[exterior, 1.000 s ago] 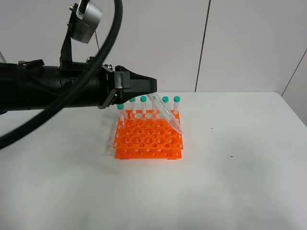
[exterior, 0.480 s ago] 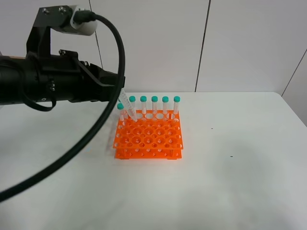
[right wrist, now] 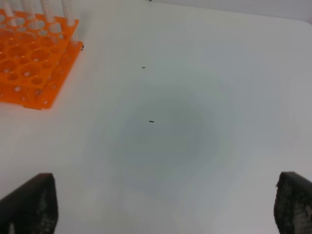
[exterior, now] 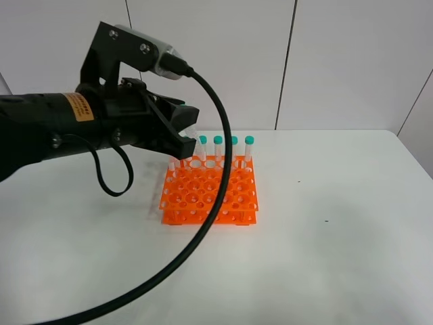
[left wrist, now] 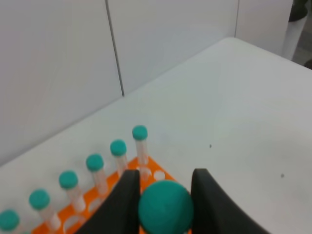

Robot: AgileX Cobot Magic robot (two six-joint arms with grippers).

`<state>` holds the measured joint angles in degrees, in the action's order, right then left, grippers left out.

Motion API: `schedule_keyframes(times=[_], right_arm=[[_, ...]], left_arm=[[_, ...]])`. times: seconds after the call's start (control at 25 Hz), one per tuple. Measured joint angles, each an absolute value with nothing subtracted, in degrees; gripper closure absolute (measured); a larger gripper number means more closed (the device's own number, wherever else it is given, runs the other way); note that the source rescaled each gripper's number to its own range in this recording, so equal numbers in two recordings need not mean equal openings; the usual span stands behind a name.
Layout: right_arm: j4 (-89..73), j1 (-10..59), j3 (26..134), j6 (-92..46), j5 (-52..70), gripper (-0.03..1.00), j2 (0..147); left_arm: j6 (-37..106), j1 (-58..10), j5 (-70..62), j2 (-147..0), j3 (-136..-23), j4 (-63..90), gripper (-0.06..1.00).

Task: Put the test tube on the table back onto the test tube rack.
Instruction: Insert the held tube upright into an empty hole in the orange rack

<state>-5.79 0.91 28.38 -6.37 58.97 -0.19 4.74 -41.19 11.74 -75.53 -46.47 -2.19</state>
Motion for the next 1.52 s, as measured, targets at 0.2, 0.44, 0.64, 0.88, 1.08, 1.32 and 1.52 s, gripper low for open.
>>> schedule_keyframes(times=[0.2,0.44,0.64,0.88,1.08,1.32,1.52], right_arm=[[-5.79,0.91,28.38,-6.37,58.97,-0.01,-0.19],[-5.83,0.91,28.38,-6.37,58.97,-0.01,-0.19],[-5.98,0.91,28.38,-6.37,58.97,-0.01,-0.19],[-5.98,0.91,28.38,-6.37,58.97,-0.01,-0.19],[-6.02,0.91,28.38,-6.37,58.97,-0.01,-0.19],[-6.02,0.91,28.38,-6.37,58.97,-0.01,-0.19],[-6.02,0.91,28.38,-6.37,58.97,-0.01,-0.19]], left_arm=[[5.3,-40.67,16.57,-81.45,-46.47,-2.18,0.94],[4.39,-36.61,19.08,-82.45,-47.4,-0.8,0.94],[3.15,-33.01,5.41,-82.45,-51.63,-4.02,0.94],[2.99,-32.55,6.02,-83.7,-53.93,-5.24,0.94],[2.92,-31.78,12.84,-89.37,-54.13,-5.27,0.94],[2.21,-31.78,15.21,-94.81,-54.64,-5.27,0.94],[1.78,-31.48,7.8,-98.66,-60.55,-5.27,0.94]])
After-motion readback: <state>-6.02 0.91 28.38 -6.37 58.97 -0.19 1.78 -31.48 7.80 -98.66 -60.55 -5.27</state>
